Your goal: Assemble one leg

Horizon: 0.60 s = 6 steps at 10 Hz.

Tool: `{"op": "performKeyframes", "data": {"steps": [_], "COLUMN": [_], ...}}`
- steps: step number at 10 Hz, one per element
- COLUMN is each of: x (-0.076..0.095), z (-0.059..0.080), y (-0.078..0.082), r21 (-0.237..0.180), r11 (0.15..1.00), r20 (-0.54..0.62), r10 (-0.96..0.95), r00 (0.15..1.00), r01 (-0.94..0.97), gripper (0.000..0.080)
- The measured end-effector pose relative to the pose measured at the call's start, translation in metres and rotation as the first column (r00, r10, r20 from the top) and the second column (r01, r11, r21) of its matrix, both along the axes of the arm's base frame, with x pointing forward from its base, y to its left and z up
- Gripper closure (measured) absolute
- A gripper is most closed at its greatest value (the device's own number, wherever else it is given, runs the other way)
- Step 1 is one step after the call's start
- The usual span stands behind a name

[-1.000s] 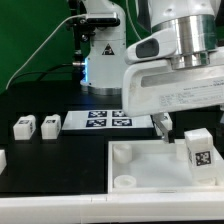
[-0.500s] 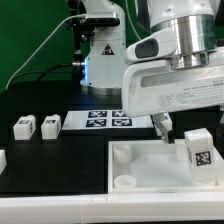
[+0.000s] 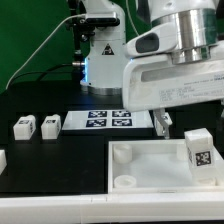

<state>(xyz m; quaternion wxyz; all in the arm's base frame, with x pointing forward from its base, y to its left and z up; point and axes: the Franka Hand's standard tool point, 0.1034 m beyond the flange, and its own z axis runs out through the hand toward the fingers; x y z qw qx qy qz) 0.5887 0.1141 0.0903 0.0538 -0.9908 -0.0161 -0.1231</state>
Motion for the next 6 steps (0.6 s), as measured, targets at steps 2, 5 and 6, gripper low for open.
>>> {"op": "performKeyframes", "data": {"steps": [2, 5, 6], "x": [0.003, 0.007, 0.015], "z": [0.018, 0.014, 0.01], "y": [-0.004, -0.001, -0.001], "r21": [0.016, 0.031, 0.029], "r11": [1.0, 1.0, 0.999], "r20": [-0.088, -0.396, -0.433], "r10": [0.001, 0.017, 0.025], "r00": [0.996, 0.918, 0.901], "r01": [0.001, -0.006, -0.014], "gripper": [0.0151, 0.0151, 0.0151]}}
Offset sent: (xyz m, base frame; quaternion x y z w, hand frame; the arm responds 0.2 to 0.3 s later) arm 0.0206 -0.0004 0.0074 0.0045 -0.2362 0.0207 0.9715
